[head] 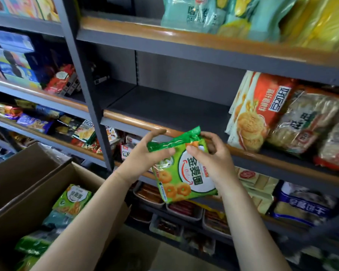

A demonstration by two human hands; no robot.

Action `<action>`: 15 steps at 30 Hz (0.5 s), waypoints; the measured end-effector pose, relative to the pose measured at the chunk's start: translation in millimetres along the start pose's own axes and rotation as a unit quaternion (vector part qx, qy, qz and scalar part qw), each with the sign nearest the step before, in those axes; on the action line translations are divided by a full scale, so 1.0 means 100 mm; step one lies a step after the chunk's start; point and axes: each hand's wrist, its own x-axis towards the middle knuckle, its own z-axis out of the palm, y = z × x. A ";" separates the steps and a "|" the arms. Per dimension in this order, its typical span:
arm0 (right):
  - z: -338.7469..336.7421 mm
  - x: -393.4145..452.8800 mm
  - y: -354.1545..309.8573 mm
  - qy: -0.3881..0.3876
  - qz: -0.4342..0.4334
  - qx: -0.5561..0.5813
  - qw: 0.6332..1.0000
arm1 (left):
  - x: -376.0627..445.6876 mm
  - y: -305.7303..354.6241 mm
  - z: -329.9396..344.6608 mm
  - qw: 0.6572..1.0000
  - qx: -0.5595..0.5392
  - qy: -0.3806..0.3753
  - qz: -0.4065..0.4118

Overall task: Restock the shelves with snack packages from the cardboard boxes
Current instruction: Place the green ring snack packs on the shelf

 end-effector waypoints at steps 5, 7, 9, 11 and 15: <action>-0.02 0.08 -0.02 0.028 0.041 0.000 0.999 | 0.16 0.02 0.10 0.986 -0.116 0.118 -0.019; -0.05 0.11 -0.03 0.036 0.046 -0.025 0.998 | 0.24 0.03 0.06 0.968 -0.180 0.172 -0.026; -0.01 0.12 0.00 0.021 0.061 -0.004 0.998 | 0.32 0.07 0.02 0.939 -0.263 0.220 -0.028; 0.10 0.12 0.02 -0.002 0.086 0.031 0.996 | 0.41 0.13 0.01 0.929 -0.299 0.217 -0.015; 0.27 0.18 0.03 0.042 0.050 0.021 0.998 | 0.57 0.23 0.03 0.954 -0.270 0.130 0.010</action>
